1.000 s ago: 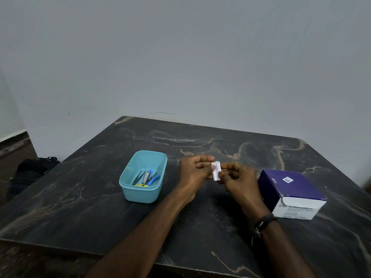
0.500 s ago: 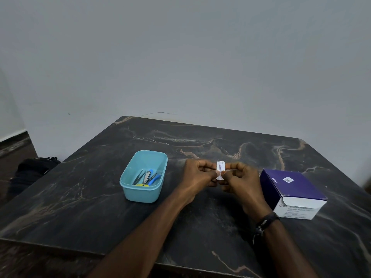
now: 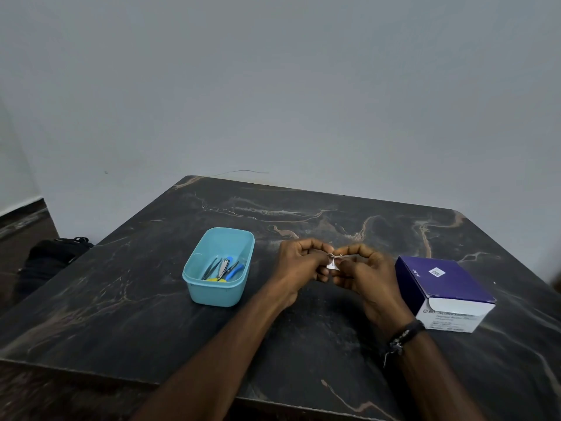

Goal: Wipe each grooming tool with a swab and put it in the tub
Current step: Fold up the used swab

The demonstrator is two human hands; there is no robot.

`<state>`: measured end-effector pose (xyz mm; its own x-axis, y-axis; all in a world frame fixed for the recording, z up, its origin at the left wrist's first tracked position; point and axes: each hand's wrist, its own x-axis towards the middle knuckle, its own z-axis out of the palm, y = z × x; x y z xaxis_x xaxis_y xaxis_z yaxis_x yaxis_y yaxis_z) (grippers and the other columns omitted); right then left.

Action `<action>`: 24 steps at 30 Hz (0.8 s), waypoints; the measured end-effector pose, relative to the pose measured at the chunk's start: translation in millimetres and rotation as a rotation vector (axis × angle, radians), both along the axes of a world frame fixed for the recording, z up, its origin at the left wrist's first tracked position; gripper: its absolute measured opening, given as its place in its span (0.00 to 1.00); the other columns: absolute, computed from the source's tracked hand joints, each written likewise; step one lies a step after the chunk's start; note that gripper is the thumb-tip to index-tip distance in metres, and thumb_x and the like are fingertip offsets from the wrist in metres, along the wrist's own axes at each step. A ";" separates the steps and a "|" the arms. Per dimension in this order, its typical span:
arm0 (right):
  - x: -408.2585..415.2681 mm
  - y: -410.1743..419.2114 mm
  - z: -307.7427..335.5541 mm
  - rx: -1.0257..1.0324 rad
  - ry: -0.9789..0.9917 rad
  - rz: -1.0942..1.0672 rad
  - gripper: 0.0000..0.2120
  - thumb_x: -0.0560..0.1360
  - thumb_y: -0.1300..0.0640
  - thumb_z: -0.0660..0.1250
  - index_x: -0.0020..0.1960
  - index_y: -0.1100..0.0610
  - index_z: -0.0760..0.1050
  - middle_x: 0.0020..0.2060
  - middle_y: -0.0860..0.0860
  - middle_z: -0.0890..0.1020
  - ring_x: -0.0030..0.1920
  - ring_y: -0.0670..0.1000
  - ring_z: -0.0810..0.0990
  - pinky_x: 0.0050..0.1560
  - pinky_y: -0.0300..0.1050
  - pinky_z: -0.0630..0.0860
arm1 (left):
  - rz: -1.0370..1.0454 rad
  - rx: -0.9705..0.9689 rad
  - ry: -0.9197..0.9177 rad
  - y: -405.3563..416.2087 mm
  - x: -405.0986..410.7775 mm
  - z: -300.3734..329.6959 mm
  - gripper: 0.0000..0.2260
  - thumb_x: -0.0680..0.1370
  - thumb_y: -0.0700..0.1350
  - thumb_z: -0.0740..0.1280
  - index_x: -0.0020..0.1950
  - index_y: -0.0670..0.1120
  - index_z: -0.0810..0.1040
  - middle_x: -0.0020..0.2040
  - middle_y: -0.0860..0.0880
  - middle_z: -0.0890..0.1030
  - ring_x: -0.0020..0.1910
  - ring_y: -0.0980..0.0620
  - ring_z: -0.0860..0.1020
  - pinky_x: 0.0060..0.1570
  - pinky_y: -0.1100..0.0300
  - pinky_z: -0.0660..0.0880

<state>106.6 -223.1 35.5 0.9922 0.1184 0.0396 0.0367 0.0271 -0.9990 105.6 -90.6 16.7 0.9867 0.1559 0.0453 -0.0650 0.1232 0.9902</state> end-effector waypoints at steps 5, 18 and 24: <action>-1.1 0.4 1.2 0.058 0.019 -0.020 0.07 0.75 0.72 0.63 0.45 0.65 0.79 0.36 0.58 0.85 0.34 0.54 0.85 0.33 0.41 0.80 | 0.008 -0.021 -0.015 0.0 0.6 -1.5 0.07 0.72 0.30 0.68 0.41 0.40 0.82 0.33 0.45 0.81 0.31 0.52 0.78 0.33 0.59 0.78; 0.7 -0.7 -2.6 0.084 0.060 -0.055 0.11 0.71 0.67 0.72 0.52 0.62 0.78 0.42 0.59 0.85 0.42 0.55 0.85 0.41 0.44 0.83 | 0.050 -0.035 -0.040 -1.1 1.4 -3.3 0.04 0.71 0.31 0.71 0.41 0.39 0.83 0.34 0.44 0.83 0.31 0.51 0.80 0.35 0.60 0.80; 0.7 -3.6 -2.6 0.072 0.072 -0.039 0.07 0.71 0.67 0.71 0.49 0.63 0.81 0.42 0.57 0.85 0.41 0.51 0.86 0.41 0.40 0.82 | 0.053 -0.011 -0.050 0.5 4.2 -6.2 0.05 0.70 0.31 0.72 0.42 0.40 0.83 0.37 0.43 0.84 0.32 0.51 0.81 0.35 0.59 0.80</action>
